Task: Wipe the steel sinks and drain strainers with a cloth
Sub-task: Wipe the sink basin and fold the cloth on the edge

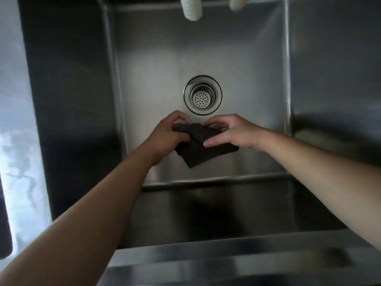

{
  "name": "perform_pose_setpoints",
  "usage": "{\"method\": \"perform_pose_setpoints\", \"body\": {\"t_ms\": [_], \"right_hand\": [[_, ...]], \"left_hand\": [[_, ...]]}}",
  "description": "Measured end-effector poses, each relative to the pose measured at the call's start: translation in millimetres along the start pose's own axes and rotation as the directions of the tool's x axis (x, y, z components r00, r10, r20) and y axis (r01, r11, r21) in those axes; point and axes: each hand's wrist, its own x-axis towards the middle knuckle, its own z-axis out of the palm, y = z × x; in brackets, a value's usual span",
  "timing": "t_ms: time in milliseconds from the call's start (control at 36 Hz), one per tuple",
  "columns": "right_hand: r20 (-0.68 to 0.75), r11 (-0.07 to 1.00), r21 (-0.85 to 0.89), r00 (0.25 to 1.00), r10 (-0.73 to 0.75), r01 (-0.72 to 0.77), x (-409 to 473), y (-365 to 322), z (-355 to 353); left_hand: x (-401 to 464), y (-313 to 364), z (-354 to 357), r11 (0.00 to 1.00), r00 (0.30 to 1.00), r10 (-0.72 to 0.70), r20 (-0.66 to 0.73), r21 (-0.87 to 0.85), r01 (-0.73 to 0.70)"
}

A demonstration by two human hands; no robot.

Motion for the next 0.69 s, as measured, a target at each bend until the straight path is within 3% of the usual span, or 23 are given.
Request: {"method": "perform_pose_setpoints", "body": {"t_ms": [56, 139, 194, 222, 278, 333, 361, 444, 528, 583, 639, 694], "right_hand": [[0.001, 0.999, 0.032, 0.999, 0.035, -0.035, -3, -2, -7], [0.265, 0.955, 0.244, 0.959, 0.101, -0.168, -8, -8, -22], [0.431, 0.938, 0.273, 0.899, 0.080, -0.214, -11, -15, -34], [0.448, 0.939, 0.275, 0.892, 0.063, -0.205, -11, -18, -38], [0.314, 0.955, 0.256, 0.947, 0.065, -0.150, -9, -27, -47], [-0.025, 0.991, 0.131, 1.000, 0.003, 0.000, -4, -38, -55], [-0.208, 0.997, 0.022, 0.975, -0.070, 0.077, -1, -44, -59], [-0.530, 0.929, -0.262, 0.766, -0.364, 0.261, 5, -62, -62], [-0.635, 0.810, -0.506, 0.508, -0.582, 0.296, 12, -73, -62], [-0.643, 0.750, -0.630, 0.409, -0.648, 0.199, 16, -71, -62], [-0.629, 0.728, -0.684, 0.461, -0.626, 0.057, 20, -62, -58], [-0.600, 0.697, -0.708, 0.617, -0.509, -0.114, 26, -46, -47]], "left_hand": [[-1, 12, -5, 0.999, 0.990, -0.018, 0.137, -0.038, 0.023], [4, 30, -12, 0.999, 0.935, -0.034, 0.353, -0.014, 0.041], [10, 46, -15, 0.999, 0.905, -0.044, 0.423, 0.030, 0.034], [14, 54, -16, 0.998, 0.899, -0.046, 0.435, 0.066, 0.019], [25, 69, -16, 0.985, 0.922, -0.031, 0.386, 0.170, -0.038], [37, 84, -16, 0.932, 0.970, 0.045, 0.240, 0.340, -0.128], [43, 91, -14, 0.870, 0.980, 0.121, 0.156, 0.460, -0.180], [59, 107, -6, 0.633, 0.893, 0.448, -0.041, 0.720, -0.285], [69, 111, 1, 0.584, 0.757, 0.631, -0.168, 0.746, -0.320], [73, 105, 2, 0.511, 0.706, 0.692, -0.151, 0.793, -0.331], [79, 91, -1, 0.384, 0.710, 0.703, -0.040, 0.861, -0.332], [83, 68, -3, 0.250, 0.835, 0.545, 0.070, 0.938, -0.242]]}}
